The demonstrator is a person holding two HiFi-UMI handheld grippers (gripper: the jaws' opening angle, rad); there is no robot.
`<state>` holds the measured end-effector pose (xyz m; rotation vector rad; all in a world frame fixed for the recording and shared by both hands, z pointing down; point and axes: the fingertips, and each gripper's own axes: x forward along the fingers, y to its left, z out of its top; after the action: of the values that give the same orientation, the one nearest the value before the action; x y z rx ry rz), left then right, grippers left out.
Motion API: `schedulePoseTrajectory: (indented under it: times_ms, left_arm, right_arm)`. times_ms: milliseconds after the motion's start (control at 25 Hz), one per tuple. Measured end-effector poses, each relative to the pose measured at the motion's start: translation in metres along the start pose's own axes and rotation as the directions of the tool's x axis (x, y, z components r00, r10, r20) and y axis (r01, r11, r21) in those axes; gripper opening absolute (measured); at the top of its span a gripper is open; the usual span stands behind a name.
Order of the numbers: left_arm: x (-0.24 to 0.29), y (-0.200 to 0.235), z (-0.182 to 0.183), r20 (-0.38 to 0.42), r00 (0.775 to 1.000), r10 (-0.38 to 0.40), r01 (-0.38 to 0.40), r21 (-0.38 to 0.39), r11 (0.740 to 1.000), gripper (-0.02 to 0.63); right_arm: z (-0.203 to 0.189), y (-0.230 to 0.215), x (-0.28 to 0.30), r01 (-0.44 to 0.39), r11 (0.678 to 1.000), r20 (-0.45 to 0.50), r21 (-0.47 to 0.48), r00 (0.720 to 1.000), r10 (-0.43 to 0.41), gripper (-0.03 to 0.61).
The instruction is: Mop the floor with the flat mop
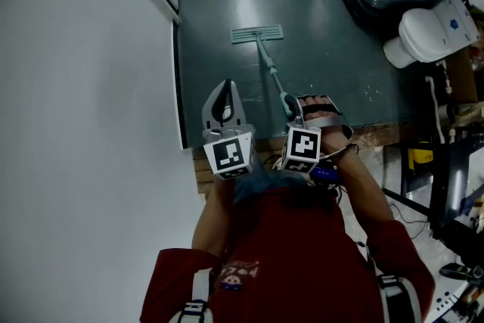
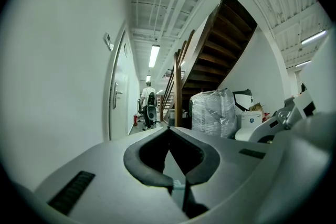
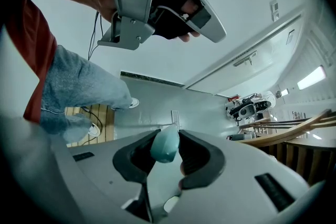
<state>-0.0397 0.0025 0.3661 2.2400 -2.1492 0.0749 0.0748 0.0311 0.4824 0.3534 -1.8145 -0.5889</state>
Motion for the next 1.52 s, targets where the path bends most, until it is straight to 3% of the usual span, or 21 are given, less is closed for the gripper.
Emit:
schedulePoseTrajectory:
  times_ms: [320,880,1520]
  left_arm:
    - [0.017,0.015,-0.006,-0.003,1.0,-0.002,0.002,0.0,1.0,0.015]
    - [0.049,0.039,-0.012,-0.004,1.0,-0.01,0.01,-0.008,1.0,0.015]
    - [0.092,0.068,-0.018,-0.003,1.0,-0.009,0.009,-0.022,1.0,0.015]
  right_arm:
    - [0.011,-0.023,0.012,0.025,0.999,0.007,0.035,1.0,-0.026,0.117]
    - [0.008,-0.043,0.051,0.026,1.0,-0.065,-0.018,0.998,-0.027,0.116]
    - [0.018,-0.074,0.09,0.023,1.0,-0.094,-0.009,0.995,-0.024,0.116]
